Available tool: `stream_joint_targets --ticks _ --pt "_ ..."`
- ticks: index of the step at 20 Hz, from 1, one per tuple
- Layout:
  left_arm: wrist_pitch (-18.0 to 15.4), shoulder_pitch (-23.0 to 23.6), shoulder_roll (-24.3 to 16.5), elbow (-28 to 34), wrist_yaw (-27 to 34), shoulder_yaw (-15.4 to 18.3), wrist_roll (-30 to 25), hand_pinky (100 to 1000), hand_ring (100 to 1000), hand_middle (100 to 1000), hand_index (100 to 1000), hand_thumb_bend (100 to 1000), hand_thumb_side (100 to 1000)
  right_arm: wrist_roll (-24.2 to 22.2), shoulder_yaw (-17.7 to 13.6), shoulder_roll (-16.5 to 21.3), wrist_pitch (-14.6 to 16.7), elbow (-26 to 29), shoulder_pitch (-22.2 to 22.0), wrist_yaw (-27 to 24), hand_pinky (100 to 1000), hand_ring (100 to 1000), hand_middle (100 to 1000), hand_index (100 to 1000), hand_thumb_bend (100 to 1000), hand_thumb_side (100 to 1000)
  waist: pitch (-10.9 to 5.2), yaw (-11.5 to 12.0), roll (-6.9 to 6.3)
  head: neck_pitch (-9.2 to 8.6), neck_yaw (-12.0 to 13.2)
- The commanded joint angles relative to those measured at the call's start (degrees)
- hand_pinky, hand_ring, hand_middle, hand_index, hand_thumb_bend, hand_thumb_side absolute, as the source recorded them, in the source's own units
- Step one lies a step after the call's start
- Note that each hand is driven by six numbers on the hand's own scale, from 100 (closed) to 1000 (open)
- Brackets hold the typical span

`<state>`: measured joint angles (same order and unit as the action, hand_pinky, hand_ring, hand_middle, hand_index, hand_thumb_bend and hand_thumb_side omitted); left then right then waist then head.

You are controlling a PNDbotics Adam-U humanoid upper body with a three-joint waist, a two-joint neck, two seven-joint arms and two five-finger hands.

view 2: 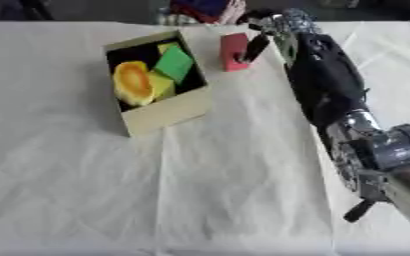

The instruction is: Pick up objects on the table and place them in the box.

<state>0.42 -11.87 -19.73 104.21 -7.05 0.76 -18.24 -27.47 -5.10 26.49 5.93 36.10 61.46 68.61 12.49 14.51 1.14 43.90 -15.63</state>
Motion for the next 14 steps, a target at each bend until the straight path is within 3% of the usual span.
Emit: stream_joint_targets --ticks 1,5,7,12,14 --pt "-0.1 -0.8 -1.7 1.4 0.2 -0.1 -0.3 849 674 670 835 442 626 0.3 -0.4 1.6 -0.7 -0.4 1.2 0.7 976 1000 1000 1000 377 288 0.22 0.1 0.52 0.22 -0.9" --pt "-0.1 -1.0 -1.5 1.4 0.3 -0.1 -0.3 849 674 669 835 442 626 -1.0 -0.2 0.3 -1.2 -2.0 0.4 0.7 956 1000 973 1000 352 299 0.61 0.1 0.30 0.22 -1.3" --pt "-0.1 -1.0 -1.4 1.4 0.4 -0.1 -0.4 849 674 669 835 442 627 -0.8 -0.2 -0.5 -1.6 -2.4 -0.1 0.8 911 947 915 968 325 285 0.72 0.1 0.20 0.22 -1.3" --pt "0.0 -0.9 -1.3 1.4 0.4 -0.1 -0.3 850 673 669 835 441 627 8.4 -0.4 -1.3 -3.1 -1.4 -0.9 2.4 779 705 592 663 169 164 0.61 -0.3 0.03 0.22 -1.3" --pt "0.0 -0.8 -1.2 1.3 0.5 0.0 -0.3 850 673 669 835 441 627 13.2 -0.6 -1.4 -3.1 -0.4 -1.1 1.7 766 662 536 608 143 146 0.42 -0.7 0.01 0.22 -1.1"
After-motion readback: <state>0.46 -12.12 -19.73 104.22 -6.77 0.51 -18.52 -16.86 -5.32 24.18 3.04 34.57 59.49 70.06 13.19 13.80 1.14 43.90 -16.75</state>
